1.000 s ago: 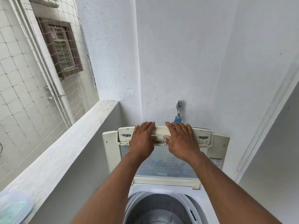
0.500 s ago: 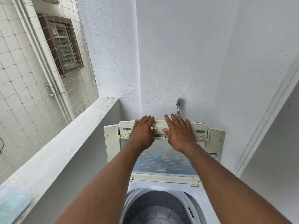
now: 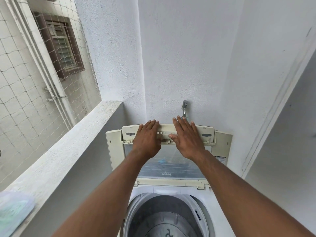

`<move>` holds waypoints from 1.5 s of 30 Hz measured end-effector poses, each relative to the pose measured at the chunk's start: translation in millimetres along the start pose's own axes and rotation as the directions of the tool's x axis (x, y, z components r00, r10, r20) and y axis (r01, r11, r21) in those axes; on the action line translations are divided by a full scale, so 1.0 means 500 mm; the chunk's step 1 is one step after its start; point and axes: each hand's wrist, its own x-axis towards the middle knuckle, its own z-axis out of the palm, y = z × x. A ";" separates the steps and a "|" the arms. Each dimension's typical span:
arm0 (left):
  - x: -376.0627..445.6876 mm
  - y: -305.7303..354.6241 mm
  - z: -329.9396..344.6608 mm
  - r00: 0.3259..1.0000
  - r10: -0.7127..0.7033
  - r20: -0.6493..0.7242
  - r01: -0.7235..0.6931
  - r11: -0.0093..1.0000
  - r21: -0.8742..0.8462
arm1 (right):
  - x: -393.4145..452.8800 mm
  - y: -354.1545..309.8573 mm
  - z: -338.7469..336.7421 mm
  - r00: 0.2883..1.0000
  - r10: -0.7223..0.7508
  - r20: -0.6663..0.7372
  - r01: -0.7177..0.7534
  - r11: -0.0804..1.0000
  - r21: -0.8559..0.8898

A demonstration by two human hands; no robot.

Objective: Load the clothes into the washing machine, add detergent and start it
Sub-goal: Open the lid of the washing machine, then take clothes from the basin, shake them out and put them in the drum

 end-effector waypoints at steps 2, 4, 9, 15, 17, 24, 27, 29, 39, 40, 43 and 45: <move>-0.018 0.014 -0.002 0.999 0.034 -0.016 -0.034 0.999 0.003 | -0.022 0.003 -0.004 1.000 -0.002 -0.016 0.001 1.000 -0.016; -0.037 0.031 0.001 0.998 0.066 -0.022 -0.066 0.998 -0.002 | -0.047 0.007 -0.008 0.999 0.024 -0.033 -0.025 0.999 -0.040; -0.085 0.094 0.012 0.994 0.112 -0.012 -0.112 0.993 -0.037 | -0.125 0.032 -0.037 0.995 0.094 -0.019 -0.096 0.991 -0.096; -0.156 0.204 0.035 0.984 0.160 0.079 -0.156 0.986 -0.064 | -0.264 0.083 -0.079 0.971 0.239 -0.011 -0.239 0.963 -0.124; -0.185 0.245 0.045 0.976 0.185 0.116 -0.177 0.981 -0.073 | -0.324 0.103 -0.088 0.957 0.289 0.003 -0.286 0.949 -0.130; -0.283 0.385 0.097 0.934 0.300 0.195 -0.284 0.953 -0.108 | -0.534 0.153 -0.116 0.900 0.434 0.043 -0.422 0.892 -0.165; -0.322 0.448 0.119 0.912 0.345 0.221 -0.320 0.937 -0.143 | -0.616 0.181 -0.127 0.863 0.502 0.053 -0.484 0.852 -0.200; -0.348 0.485 0.133 0.898 0.371 0.238 -0.337 0.926 -0.170 | -0.665 0.197 -0.131 0.842 0.538 0.046 -0.520 0.831 -0.197; -0.453 0.630 0.235 0.817 0.483 0.316 -0.424 0.874 -0.239 | -0.861 0.268 -0.118 0.711 0.697 0.092 -0.671 0.711 -0.210; -0.461 0.643 0.248 0.813 0.481 0.326 -0.420 0.874 -0.244 | -0.876 0.277 -0.113 0.706 0.701 0.097 -0.676 0.708 -0.203; -0.479 0.683 0.287 0.804 0.469 0.365 -0.405 0.882 -0.240 | -0.911 0.314 -0.092 0.702 0.704 0.112 -0.677 0.707 -0.203; -0.485 0.706 0.319 0.805 0.450 0.386 -0.382 0.892 -0.241 | -0.925 0.345 -0.075 0.703 0.698 0.137 -0.672 0.715 -0.193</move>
